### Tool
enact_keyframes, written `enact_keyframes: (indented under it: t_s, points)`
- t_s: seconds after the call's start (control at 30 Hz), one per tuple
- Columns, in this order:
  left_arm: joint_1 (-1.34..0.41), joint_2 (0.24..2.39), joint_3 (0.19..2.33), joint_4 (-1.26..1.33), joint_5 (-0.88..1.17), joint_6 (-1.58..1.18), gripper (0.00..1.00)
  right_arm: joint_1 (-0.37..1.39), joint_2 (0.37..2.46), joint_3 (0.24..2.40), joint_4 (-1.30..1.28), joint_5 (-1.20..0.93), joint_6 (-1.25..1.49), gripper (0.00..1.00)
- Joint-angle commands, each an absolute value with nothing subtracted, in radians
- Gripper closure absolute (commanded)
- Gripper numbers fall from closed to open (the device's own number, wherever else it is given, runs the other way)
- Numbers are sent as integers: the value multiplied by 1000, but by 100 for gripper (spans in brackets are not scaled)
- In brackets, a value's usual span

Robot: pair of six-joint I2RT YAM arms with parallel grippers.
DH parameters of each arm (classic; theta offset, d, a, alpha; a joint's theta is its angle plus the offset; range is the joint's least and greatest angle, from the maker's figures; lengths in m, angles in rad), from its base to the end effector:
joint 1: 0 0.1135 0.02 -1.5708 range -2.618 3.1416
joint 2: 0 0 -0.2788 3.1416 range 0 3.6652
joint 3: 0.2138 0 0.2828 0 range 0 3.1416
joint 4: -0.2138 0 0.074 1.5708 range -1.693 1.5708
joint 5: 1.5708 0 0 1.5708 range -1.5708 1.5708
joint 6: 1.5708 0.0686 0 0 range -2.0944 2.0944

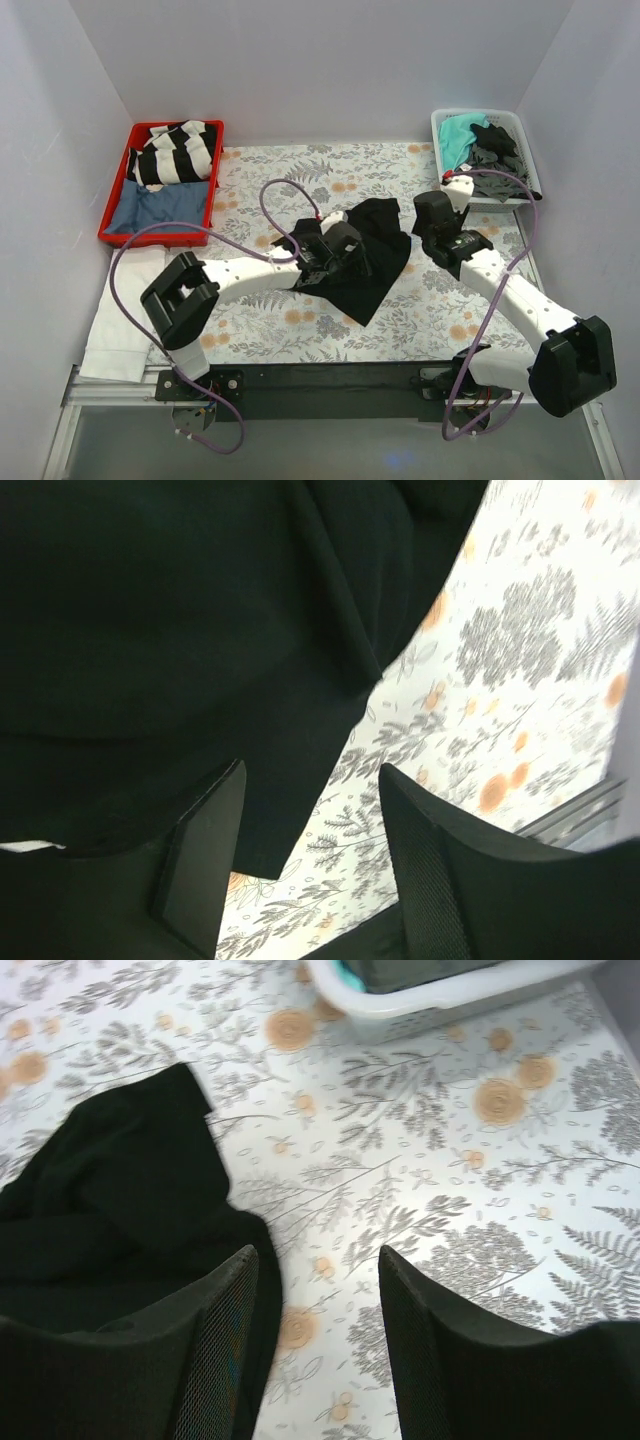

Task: Fold and stack the t-shirts
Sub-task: Flatten out the tshirt

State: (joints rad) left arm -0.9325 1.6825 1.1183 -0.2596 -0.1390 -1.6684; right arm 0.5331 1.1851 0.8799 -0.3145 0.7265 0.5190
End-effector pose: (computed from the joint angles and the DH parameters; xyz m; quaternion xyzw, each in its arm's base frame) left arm 0.2538 -0.3261 0.1893 -0.3577 0.8575 -0.3335 0.1595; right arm 0.2804 0.1126 0.2732 0.1568 0.8322 -0.0583 0.5287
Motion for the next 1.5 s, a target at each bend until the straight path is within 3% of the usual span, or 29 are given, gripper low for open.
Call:
enact_keyframes:
  t_s: [0.0, 0.23, 0.87, 1.47]
  points:
    - [-998, 1724, 1189, -285, -213, -1606, 47, 442, 1201, 914, -353, 693, 512, 42]
    - [-1038, 1845, 1279, -285, -222, -1592, 59, 336, 1169, 862, -308, 582, 499, 43]
    - [-1042, 2005, 1402, -224, -198, -1621, 57, 296, 1104, 808, -273, 517, 466, 43]
    - [-1043, 2068, 1440, -178, -196, -1654, 71, 291, 1081, 784, -273, 518, 449, 43]
